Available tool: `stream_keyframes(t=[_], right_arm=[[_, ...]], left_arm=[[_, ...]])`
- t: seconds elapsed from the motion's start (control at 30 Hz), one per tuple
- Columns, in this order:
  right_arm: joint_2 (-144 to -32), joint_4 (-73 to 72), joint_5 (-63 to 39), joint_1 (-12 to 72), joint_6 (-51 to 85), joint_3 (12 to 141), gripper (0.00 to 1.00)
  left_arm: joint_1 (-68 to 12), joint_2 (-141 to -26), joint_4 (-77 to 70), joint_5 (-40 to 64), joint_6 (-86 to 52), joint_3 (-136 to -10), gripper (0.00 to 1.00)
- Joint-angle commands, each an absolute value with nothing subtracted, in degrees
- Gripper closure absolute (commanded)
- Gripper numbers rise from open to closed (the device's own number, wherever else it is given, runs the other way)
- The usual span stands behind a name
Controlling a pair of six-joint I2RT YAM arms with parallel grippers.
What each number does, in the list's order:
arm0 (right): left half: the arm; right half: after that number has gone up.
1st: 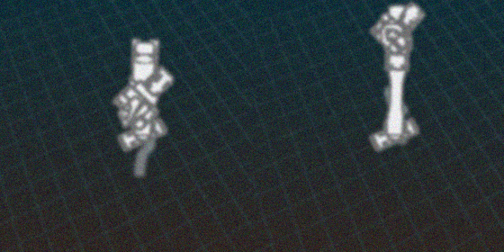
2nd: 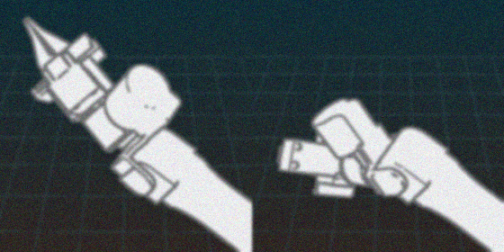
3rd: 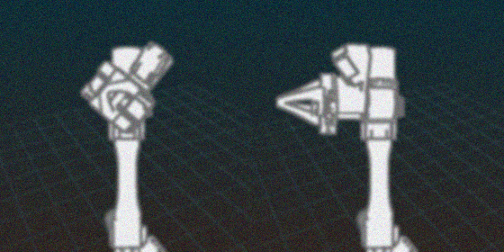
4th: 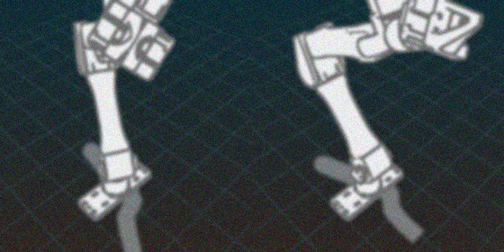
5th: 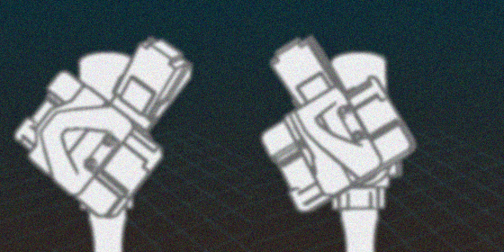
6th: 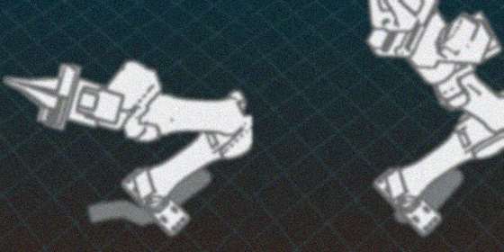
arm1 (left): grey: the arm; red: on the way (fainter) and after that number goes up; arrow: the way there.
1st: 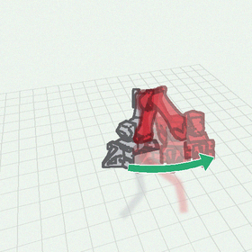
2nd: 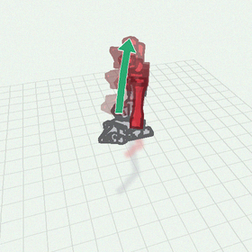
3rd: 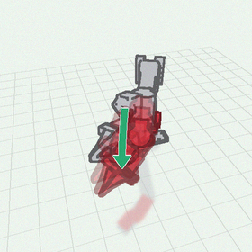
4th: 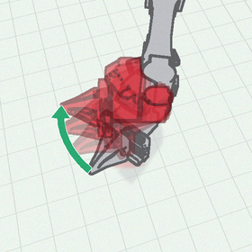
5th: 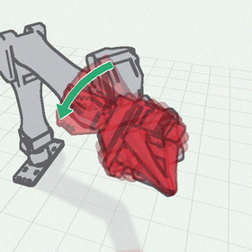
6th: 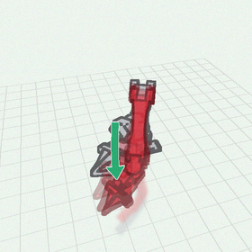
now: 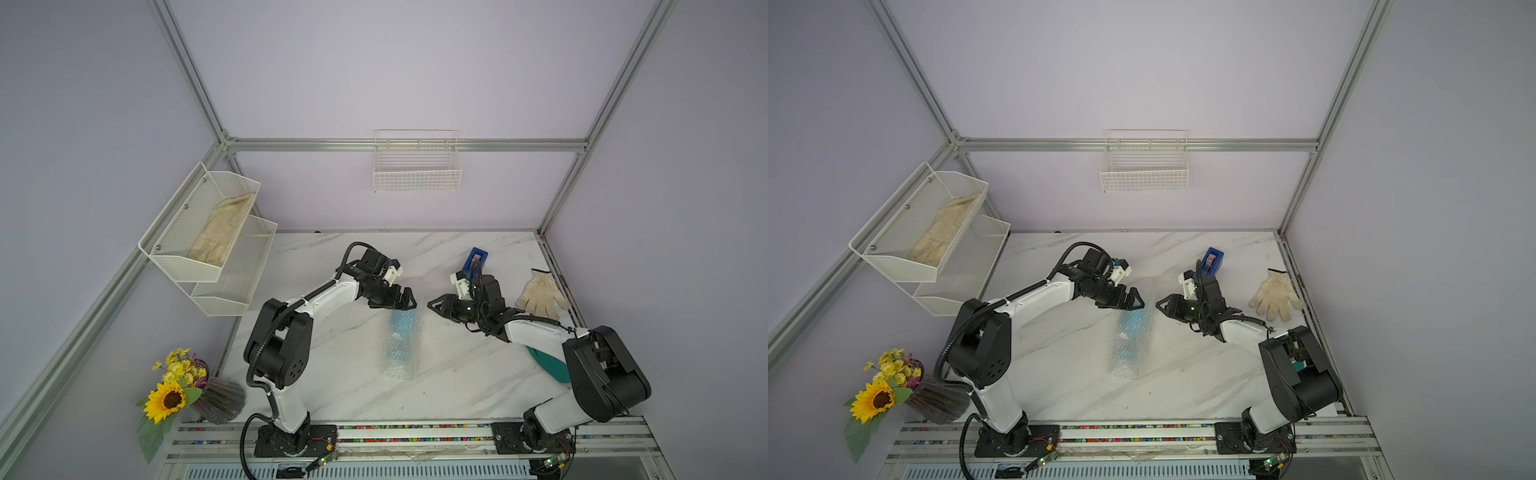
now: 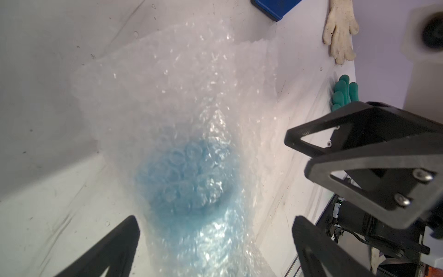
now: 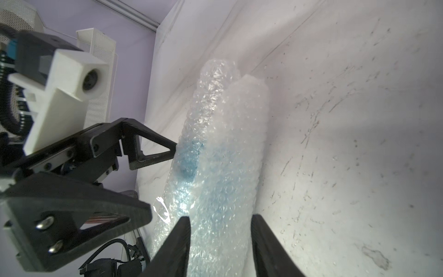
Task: Wrap wine glasses in bubble wrap
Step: Stick the tape on the bubble wrap.
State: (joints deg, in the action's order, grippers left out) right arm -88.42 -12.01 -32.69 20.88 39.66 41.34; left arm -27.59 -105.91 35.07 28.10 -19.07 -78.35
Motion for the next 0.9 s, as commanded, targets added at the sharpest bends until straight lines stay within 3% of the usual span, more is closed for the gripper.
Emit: stream_keyframes(t=[0.0,0.4,0.87], right_arm=[[-91.12,-15.47,-33.64,20.67,41.28,43.21,0.56],[-99.2,-15.8,-37.51,21.52,40.94,49.57,0.62],[-99.57,-16.9,-37.16,23.73,43.29,50.9,0.62]], left_arm=[[-28.67,-106.86,38.39,25.38,-20.04,-83.37,0.0],[-29.88,-107.98,40.47,27.45,-19.78,-85.88,0.0],[-32.17,-109.88,42.45,22.27,-18.84,-85.89,0.0]])
